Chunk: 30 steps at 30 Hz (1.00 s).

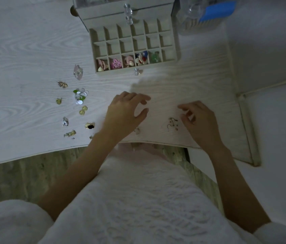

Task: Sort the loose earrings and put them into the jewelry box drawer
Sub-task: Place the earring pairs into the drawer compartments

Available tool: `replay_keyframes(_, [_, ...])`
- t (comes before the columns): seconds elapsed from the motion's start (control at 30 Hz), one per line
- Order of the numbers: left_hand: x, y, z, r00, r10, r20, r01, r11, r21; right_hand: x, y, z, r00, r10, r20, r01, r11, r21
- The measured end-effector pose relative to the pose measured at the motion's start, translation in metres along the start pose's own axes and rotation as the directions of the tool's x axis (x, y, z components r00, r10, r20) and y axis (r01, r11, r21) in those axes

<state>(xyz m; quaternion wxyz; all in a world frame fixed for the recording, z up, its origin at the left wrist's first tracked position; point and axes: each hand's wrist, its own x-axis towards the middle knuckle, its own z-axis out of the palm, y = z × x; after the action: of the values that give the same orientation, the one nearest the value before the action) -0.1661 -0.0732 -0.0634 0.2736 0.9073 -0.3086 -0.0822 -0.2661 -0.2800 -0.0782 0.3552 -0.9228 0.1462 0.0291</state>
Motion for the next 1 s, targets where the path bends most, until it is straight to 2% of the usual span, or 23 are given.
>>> replay_keyframes(0.17, [-0.029,0.019,0.034,0.99,0.018,0.141,-0.026,0.998,0.053,-0.037,0.005,0.02,0.998,0.06,0.03,-0.06,0.998,-0.007])
replay_keyframes(0.33, [-0.024,0.038,0.062,0.982,-0.009,0.187,0.005,1.0,0.021,-0.033,0.0,0.028,0.998,0.064,-0.019,-0.064,0.998,-0.019])
replay_keyframes(0.43, [-0.019,0.038,0.067,0.983,-0.03,0.179,0.036,0.999,-0.03,-0.027,0.003,0.027,0.997,0.049,-0.058,-0.052,0.998,-0.035])
replay_keyframes(0.63, [-0.016,0.029,0.065,0.987,-0.041,0.156,0.044,0.999,-0.014,-0.019,0.01,0.023,0.989,0.008,-0.145,-0.03,0.989,-0.145])
replay_keyframes(0.8, [-0.01,0.017,0.057,0.995,0.008,0.098,-0.003,0.999,-0.047,-0.015,0.014,0.021,0.993,-0.053,-0.109,0.032,0.983,-0.181])
replay_keyframes(0.9, [0.004,0.01,0.044,0.998,0.059,0.038,-0.054,0.993,-0.109,-0.007,0.014,0.022,0.991,-0.067,-0.119,0.045,0.984,-0.174])
replay_keyframes(1.0, [0.025,0.006,0.031,1.0,0.001,0.013,0.002,0.975,-0.223,0.007,0.011,0.018,0.991,-0.046,-0.125,0.03,0.991,-0.13])
